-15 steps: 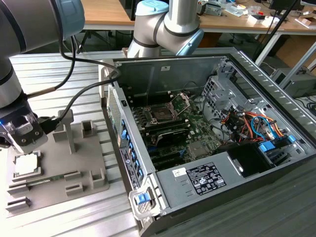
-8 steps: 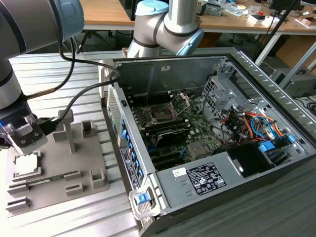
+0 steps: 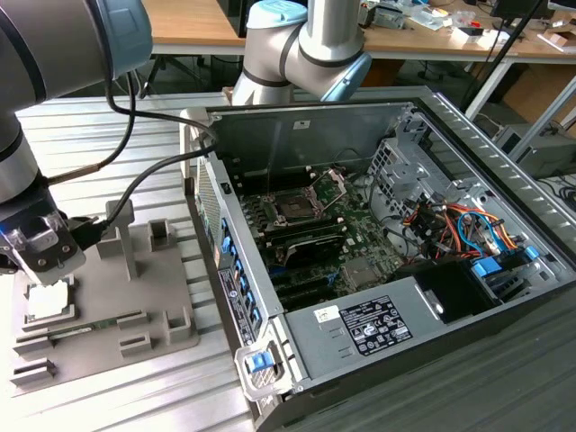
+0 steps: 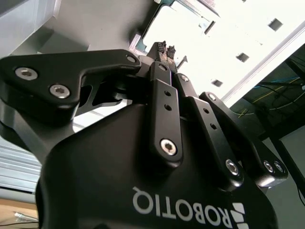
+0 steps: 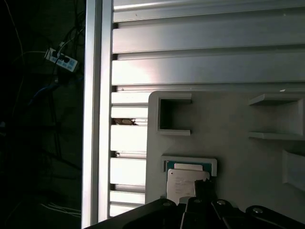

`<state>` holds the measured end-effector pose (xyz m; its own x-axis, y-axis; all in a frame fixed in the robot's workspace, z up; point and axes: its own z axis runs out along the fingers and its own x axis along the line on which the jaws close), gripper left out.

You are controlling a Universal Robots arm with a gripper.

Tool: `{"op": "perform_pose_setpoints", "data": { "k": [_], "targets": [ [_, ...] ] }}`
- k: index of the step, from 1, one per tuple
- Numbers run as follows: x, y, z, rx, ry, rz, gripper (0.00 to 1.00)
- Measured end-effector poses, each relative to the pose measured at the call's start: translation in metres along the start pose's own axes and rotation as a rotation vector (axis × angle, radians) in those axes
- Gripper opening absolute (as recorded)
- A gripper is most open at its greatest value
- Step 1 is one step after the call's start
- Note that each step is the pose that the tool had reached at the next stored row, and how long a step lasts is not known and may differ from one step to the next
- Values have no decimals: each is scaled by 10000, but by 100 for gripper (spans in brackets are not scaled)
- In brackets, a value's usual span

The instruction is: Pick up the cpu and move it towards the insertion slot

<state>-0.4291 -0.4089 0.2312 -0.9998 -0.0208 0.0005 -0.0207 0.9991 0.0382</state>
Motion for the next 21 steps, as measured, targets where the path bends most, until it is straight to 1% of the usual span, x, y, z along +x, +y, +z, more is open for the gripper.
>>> {"op": "perform_pose_setpoints", "data": {
  "k": [9,13,21],
  "targets": [
    [14,-12,31,0,0,0,11],
    [31,-25,43,0,0,0,11],
    [51,-82,73,0,0,-1,11]
  ]
}}
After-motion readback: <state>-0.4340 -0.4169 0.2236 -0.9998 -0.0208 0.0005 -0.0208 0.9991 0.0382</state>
